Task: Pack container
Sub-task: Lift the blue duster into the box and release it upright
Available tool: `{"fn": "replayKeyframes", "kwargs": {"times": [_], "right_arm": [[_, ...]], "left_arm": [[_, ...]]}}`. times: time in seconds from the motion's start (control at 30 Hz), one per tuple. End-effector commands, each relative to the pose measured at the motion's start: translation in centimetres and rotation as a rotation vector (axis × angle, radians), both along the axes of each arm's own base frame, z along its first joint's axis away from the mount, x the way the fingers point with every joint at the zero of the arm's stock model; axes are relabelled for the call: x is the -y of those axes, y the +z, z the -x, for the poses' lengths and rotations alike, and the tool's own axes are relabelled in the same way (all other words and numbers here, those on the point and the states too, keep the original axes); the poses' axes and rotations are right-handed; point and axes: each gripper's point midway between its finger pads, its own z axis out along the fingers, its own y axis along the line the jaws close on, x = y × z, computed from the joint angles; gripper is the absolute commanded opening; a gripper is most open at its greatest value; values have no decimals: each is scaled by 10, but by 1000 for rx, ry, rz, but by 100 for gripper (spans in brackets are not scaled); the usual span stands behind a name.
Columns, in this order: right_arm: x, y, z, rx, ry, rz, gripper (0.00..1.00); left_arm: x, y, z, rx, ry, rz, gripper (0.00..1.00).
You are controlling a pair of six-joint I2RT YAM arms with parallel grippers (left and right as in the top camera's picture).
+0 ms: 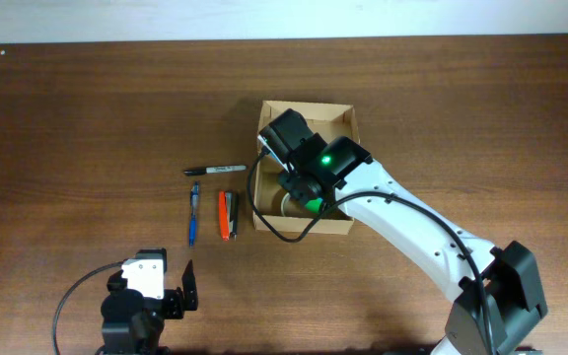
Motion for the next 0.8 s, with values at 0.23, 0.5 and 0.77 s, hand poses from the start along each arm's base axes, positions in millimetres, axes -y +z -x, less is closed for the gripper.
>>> {"fn": "replayKeyframes", "kwargs": {"times": [0.23, 0.5, 0.77], "right_arm": [[-11, -27, -2, -67, -64, -35, 46], [-10, -36, 0, -90, -62, -19, 46], [-17, -38, 5, -123, -44, -52, 47]], "left_arm": [[3, -2, 0, 1, -22, -7, 99], [3, -2, 0, 0, -22, -7, 100], [3, -2, 0, 0, -22, -7, 100]]}}
